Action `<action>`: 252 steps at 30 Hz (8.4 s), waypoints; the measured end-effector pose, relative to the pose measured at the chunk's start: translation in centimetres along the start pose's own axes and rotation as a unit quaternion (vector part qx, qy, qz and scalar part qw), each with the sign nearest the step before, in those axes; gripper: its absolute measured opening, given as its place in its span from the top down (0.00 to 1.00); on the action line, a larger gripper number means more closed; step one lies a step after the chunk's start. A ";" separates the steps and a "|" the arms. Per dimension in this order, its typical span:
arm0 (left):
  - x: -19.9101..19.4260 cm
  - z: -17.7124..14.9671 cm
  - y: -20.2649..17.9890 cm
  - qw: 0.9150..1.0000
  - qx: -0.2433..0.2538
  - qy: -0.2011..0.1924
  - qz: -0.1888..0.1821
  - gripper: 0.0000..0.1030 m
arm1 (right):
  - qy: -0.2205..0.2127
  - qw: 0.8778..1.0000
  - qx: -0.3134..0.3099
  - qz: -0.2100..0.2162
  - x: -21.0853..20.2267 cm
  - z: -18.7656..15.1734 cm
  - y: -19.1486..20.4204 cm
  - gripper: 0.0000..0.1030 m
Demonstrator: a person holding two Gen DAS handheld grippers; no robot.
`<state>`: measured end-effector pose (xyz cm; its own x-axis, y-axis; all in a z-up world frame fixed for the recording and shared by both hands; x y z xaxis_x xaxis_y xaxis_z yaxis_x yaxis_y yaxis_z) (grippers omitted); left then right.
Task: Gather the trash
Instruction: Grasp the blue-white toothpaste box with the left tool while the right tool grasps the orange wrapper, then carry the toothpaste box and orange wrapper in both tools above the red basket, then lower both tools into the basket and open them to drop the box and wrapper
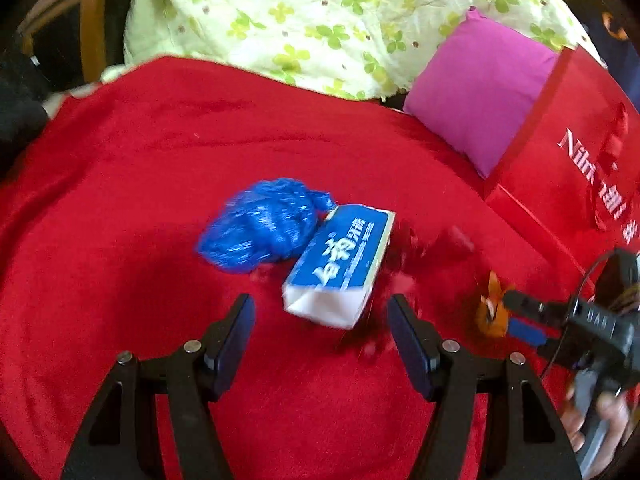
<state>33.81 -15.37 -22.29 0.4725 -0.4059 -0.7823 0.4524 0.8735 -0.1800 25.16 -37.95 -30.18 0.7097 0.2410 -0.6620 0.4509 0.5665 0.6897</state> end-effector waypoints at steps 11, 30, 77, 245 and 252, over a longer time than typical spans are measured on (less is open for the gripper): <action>5.5 0.4 0.3 0.994 -0.089 0.047 -0.044 0.36 | 0.012 0.998 -0.062 -0.021 2.2 0.0 0.9 0.69; -10.2 -6.5 -1.1 0.996 -0.041 -0.054 0.051 0.37 | -0.117 0.970 -0.211 0.024 -8.4 -4.9 7.1 0.74; -25.9 -8.3 -19.8 0.956 0.151 -0.225 0.109 0.37 | -0.326 0.915 -0.234 0.039 -38.8 -9.1 3.8 0.74; -18.0 -13.2 -32.3 0.941 0.303 -0.139 0.054 0.37 | -0.317 0.945 -0.060 0.043 -40.2 -7.7 -9.6 0.74; -17.2 -13.4 -33.3 0.939 0.313 -0.134 0.051 0.37 | -0.311 0.948 -0.047 0.044 -39.8 -7.4 -10.6 0.74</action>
<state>0.46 -33.86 -10.87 0.6730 -0.4550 -0.5831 0.7105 0.6166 0.3390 -11.84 -47.73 -13.35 0.9375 -0.2037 -0.2822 0.3456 0.6405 0.6858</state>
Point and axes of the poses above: each gripper's, at about its wrist camera, not at the fingertips, and x roughly the way its jaws point, y to its left, z to its top, the point moved 6 cm from there along x, roughly the way its jaws point, and after that the axes turned 1 degree about x, right-handed, at the moved point
